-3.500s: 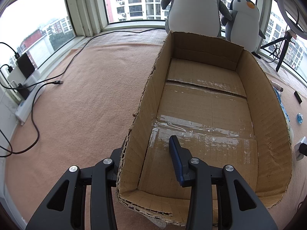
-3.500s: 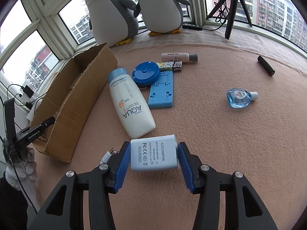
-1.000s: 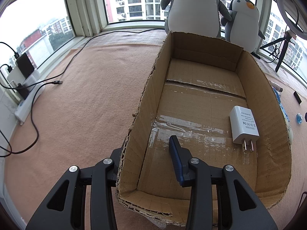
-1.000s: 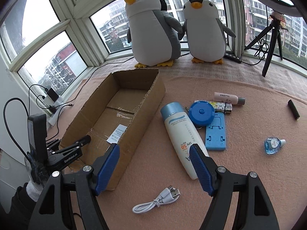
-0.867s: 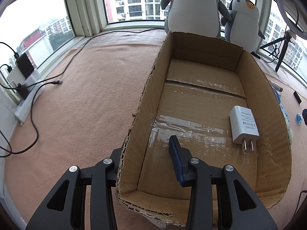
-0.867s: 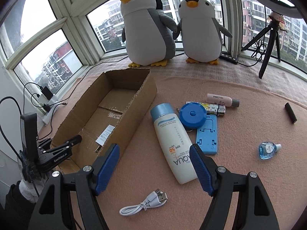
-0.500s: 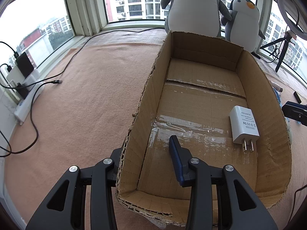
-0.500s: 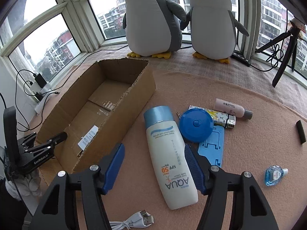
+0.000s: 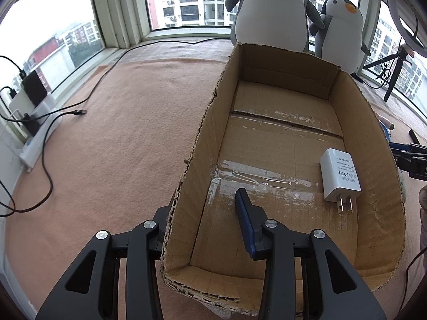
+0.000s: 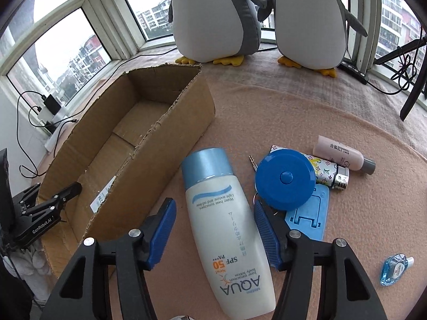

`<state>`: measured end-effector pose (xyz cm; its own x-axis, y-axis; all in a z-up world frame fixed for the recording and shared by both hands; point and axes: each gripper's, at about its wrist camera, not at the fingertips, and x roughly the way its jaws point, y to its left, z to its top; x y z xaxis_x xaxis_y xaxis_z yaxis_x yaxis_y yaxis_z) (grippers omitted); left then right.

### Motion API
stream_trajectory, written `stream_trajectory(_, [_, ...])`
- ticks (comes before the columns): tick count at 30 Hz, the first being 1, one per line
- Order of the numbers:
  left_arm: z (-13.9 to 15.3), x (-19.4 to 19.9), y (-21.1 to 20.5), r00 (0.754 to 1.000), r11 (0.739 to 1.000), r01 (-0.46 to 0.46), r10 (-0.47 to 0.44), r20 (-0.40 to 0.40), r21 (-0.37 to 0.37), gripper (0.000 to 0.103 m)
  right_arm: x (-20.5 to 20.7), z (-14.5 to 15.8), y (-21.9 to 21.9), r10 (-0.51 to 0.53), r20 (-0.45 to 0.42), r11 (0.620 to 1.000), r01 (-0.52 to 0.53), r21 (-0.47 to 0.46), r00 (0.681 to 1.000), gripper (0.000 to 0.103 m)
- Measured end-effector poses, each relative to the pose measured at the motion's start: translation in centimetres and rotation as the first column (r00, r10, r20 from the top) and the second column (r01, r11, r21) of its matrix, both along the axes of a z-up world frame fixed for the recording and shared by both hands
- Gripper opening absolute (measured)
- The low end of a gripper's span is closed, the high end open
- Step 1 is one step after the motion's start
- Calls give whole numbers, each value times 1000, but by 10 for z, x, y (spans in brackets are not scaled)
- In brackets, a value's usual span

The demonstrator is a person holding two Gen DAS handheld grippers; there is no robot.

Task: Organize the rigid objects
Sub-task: 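Move the right gripper to the AQUA sunscreen bottle and grasp it, then carry the sunscreen bottle into the box beside the adapter and release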

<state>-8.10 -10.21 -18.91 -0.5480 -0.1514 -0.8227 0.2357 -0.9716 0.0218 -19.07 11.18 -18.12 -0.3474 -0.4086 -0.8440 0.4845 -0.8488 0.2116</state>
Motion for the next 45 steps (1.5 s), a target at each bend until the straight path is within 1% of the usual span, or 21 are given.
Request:
stream_trajectory(7, [0,0,-1,1000,1000,-1,1,0,1,38,5,-7,-12,61,-50,995,-57,82,997,57])
stream_trajectory(8, [0,0,-1,1000,1000,-1,1,0,1,38,5,-9,-13,63,-46,994,-59,87,997,56])
stream_trajectory(9, [0,0,-1,1000,1000,-1,1,0,1,38,5,-9,-12,62,-53,994,-57,88,997,56])
stream_trajectory(10, [0,0,-1,1000,1000,-2,2,0,1,38,6,-9,-12,58,-62,994,-51,97,996,50])
stream_trajectory(11, [-1,0,-2,1000,1000,-2,2,0,2,38,6,-9,-11,57,-66,994,-50,97,996,48])
stream_trajectory(14, [0,0,-2,1000,1000,-1,1,0,-1,38,6,-8,-8,45,-66,996,-39,83,997,45])
stream_trajectory(23, [0,0,-2,1000,1000,-2,2,0,-1,38,12,-2,-1,0,-59,999,2,32,998,45])
stream_trajectory(31, [0,-1,-3,1000,1000,-1,1,0,-1,38,16,12,10,-33,-87,999,33,-1,996,44])
stream_trajectory(36, [1,-1,-3,1000,1000,-1,1,0,-1,38,17,26,20,-61,-109,998,58,-29,992,44])
stream_trajectory(45, [1,0,-3,1000,1000,-1,1,-1,-2,38,15,42,43,-127,-134,991,119,-66,983,44])
